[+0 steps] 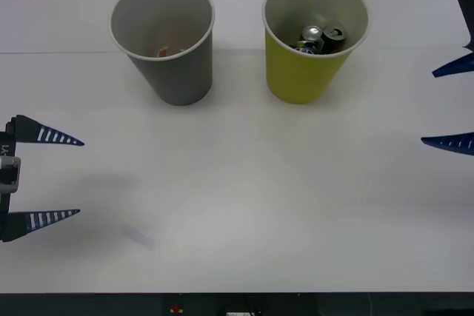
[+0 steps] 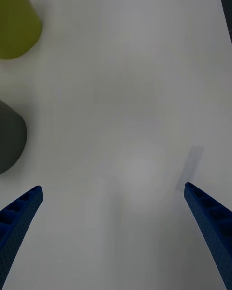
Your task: Put the can into the green bin and the plastic bottle into the gray bin
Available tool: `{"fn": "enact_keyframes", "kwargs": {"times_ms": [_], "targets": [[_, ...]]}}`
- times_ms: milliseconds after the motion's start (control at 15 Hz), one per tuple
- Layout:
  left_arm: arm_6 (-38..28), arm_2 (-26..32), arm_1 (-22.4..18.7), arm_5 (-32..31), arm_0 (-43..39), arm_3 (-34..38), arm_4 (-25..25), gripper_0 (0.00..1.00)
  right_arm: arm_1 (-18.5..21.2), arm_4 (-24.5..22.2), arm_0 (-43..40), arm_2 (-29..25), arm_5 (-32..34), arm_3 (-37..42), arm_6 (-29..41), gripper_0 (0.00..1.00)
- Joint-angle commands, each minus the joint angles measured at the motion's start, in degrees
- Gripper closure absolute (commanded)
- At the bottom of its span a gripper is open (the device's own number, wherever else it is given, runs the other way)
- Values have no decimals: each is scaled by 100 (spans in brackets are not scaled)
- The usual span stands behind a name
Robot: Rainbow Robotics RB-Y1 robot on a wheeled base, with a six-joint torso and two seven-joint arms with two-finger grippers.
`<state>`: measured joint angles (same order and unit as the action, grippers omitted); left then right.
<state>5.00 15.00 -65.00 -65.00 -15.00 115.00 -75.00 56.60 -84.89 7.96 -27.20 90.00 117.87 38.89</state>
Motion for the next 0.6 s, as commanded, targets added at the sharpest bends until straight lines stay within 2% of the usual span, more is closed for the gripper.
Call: {"fn": "enact_keyframes", "kwargs": {"times_ms": [67,400,600], "targets": [[0,0,0,0,0,0,0,0,-9,122,-392,-146,0,-19,-523,0],[0,0,0,0,0,0,0,0,-9,342,-805,-93,0,-388,-1586,0],[0,0,0,0,0,0,0,0,-9,403,-805,-14,0,-555,-1894,0]]}}
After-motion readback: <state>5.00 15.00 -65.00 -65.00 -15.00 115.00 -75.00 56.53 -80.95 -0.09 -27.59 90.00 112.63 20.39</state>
